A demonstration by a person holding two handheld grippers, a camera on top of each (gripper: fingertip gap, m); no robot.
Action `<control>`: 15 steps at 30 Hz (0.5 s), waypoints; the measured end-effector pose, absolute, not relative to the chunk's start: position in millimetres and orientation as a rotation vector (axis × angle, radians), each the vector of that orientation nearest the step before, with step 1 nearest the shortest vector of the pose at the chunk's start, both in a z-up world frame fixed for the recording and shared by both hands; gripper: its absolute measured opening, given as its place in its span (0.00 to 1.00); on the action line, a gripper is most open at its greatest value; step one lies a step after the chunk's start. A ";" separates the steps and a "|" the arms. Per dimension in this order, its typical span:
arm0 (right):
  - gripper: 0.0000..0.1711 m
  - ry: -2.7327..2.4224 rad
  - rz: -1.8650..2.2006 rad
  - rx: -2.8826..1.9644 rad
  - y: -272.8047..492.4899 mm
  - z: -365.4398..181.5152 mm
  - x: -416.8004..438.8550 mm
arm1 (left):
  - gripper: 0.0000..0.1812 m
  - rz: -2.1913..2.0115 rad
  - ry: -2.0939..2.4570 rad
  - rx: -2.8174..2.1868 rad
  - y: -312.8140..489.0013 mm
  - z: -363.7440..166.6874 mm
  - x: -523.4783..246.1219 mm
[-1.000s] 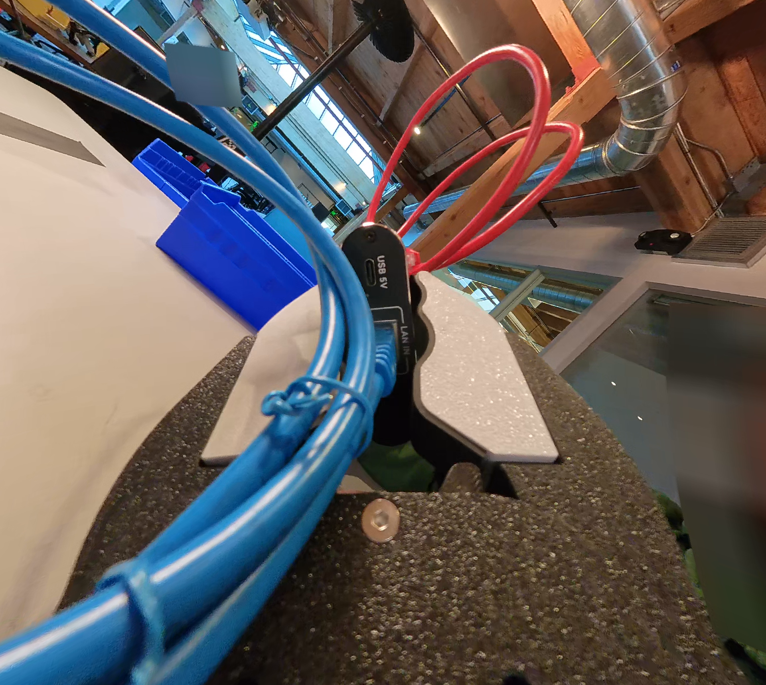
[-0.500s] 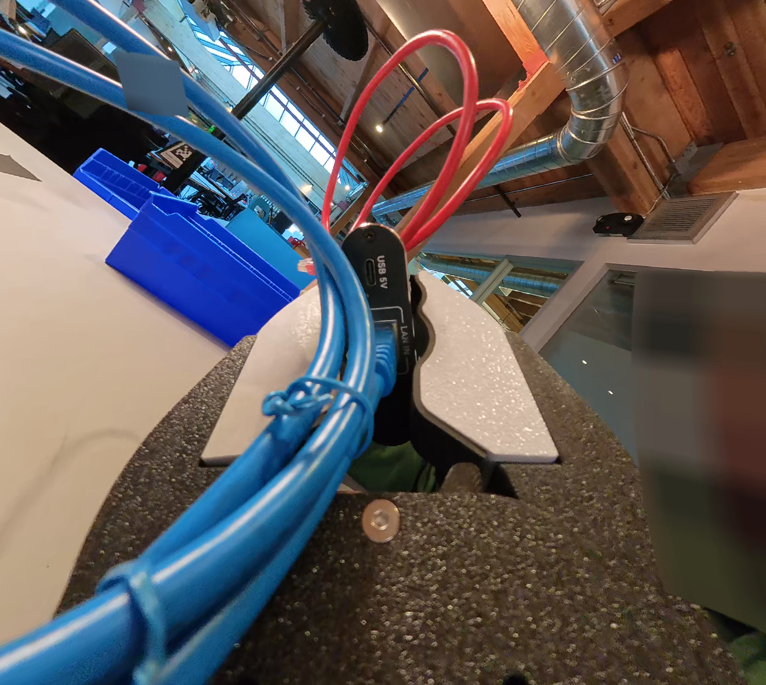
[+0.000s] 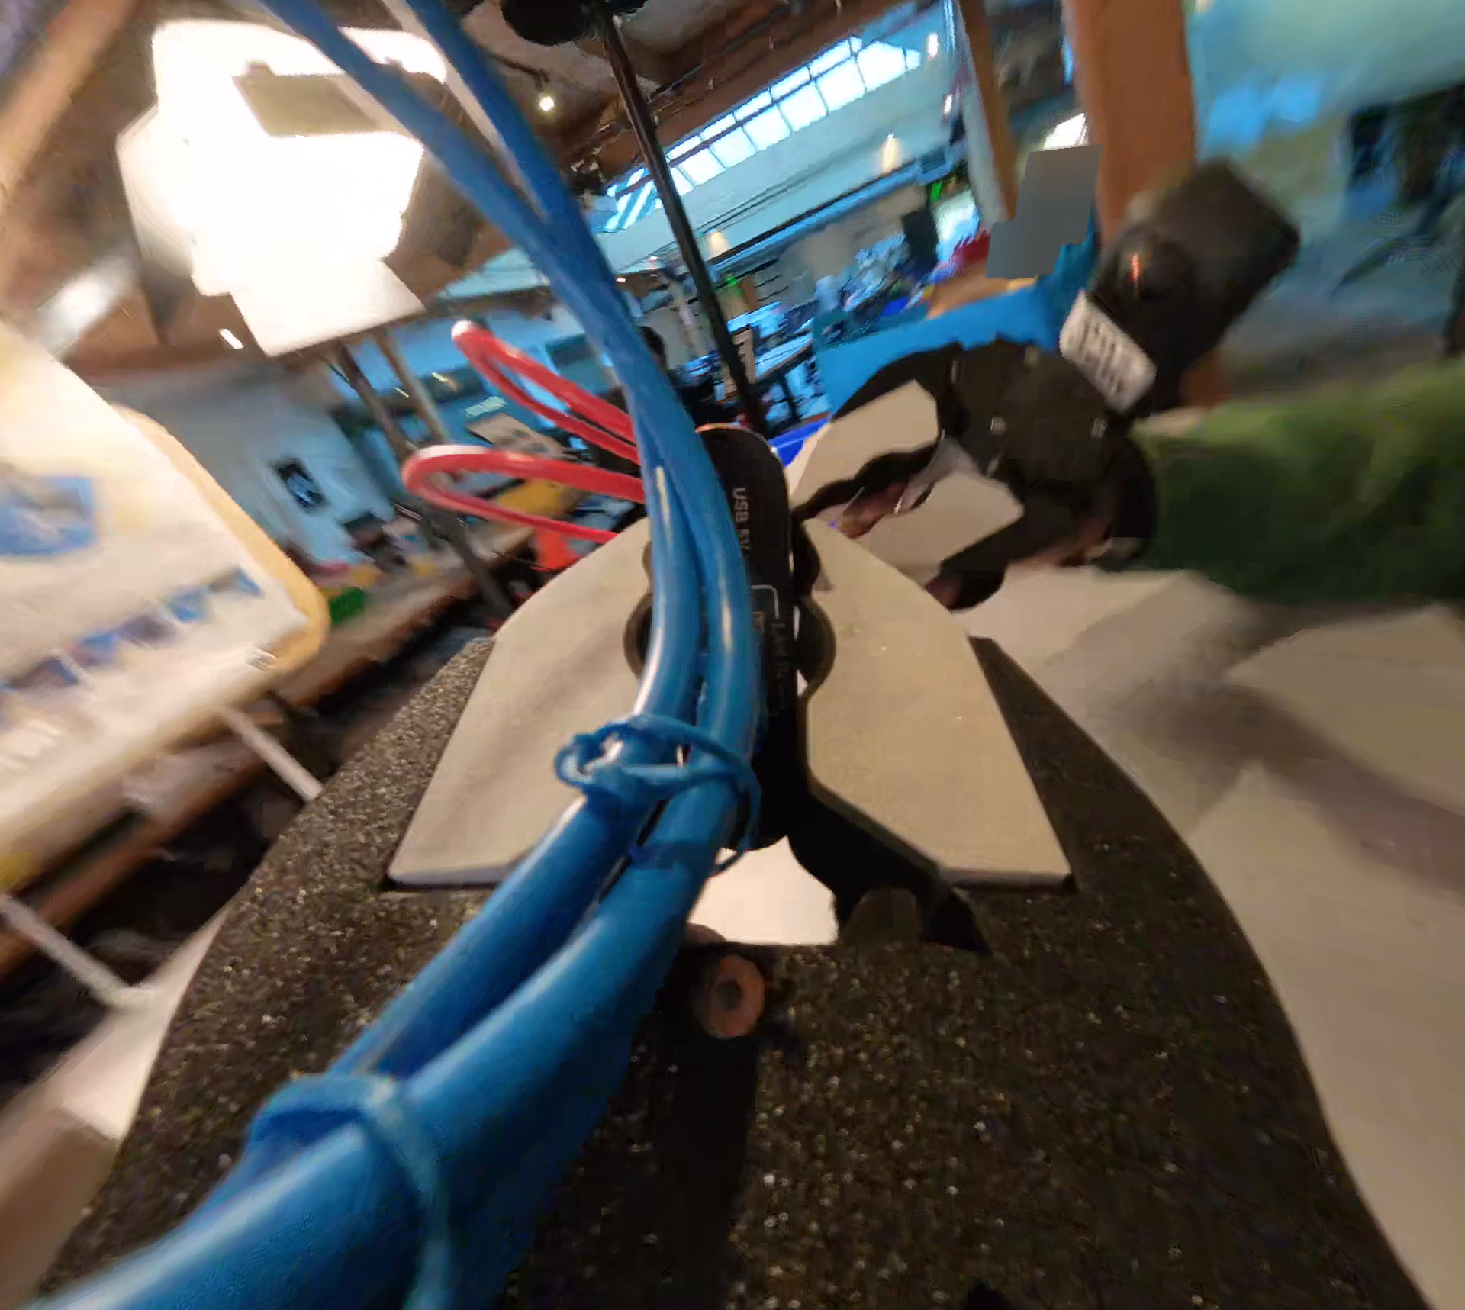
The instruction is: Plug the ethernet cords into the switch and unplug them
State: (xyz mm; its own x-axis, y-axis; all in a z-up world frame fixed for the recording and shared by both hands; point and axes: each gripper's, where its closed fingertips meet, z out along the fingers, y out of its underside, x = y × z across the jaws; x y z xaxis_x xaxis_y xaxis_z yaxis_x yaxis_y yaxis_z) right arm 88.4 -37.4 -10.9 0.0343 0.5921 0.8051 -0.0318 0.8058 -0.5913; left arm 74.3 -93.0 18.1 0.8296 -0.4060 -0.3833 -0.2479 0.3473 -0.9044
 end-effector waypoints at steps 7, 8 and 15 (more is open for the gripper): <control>0.08 -1.551 0.580 -0.394 -52.2 -13.7 97.6 | 0.15 0.461 1.060 -1.010 -104.6 -8.3 90.9; 0.08 -1.562 0.572 -0.369 -54.5 -14.7 99.2 | 0.15 0.513 1.093 -0.997 -104.5 -11.9 93.2; 0.08 -1.635 0.541 -0.247 -67.3 -22.1 110.4 | 0.15 0.672 1.174 -0.942 -111.9 -15.1 92.2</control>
